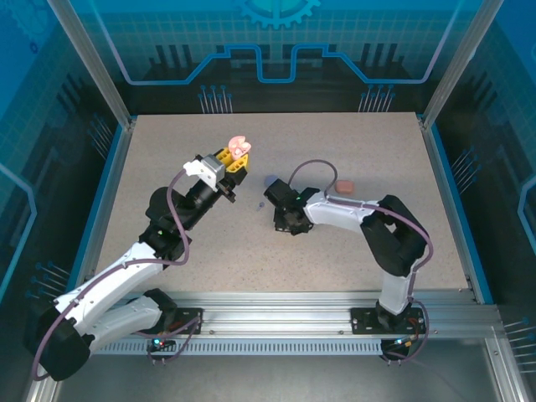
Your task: Insert wireless bluetooth earbuds into charging case
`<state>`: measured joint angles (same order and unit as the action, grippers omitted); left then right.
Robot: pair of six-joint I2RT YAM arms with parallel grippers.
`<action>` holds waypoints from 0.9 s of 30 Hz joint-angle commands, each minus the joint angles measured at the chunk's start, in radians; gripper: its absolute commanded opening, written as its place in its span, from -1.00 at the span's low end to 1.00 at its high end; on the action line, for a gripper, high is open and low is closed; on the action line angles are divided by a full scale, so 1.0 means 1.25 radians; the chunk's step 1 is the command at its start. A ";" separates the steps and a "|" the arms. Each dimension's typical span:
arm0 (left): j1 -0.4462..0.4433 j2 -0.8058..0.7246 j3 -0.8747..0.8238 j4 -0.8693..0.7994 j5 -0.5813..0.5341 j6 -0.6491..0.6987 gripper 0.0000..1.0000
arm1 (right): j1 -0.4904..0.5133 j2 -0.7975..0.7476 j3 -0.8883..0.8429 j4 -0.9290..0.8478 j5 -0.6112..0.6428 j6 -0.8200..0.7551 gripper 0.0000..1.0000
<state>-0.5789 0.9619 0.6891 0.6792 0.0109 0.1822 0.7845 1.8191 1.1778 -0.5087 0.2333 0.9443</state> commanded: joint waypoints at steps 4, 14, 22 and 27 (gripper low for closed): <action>-0.003 -0.015 -0.003 0.026 -0.011 -0.009 -1.00 | -0.008 -0.151 -0.041 0.081 0.048 -0.119 -0.60; -0.002 -0.018 0.006 0.018 -0.001 -0.017 -1.00 | -0.030 -0.373 0.025 0.098 0.035 -0.302 -0.59; -0.004 -0.012 0.007 0.012 0.009 -0.029 -1.00 | -0.044 -0.446 0.161 0.101 -0.022 -0.402 -0.57; -0.003 -0.006 0.006 0.013 0.041 -0.035 -1.00 | -0.046 -0.457 0.245 0.113 -0.064 -0.439 -0.57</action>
<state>-0.5789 0.9600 0.6891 0.6781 0.0265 0.1562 0.7364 1.2694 1.4239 -0.3958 0.2020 0.4568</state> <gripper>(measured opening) 0.209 0.215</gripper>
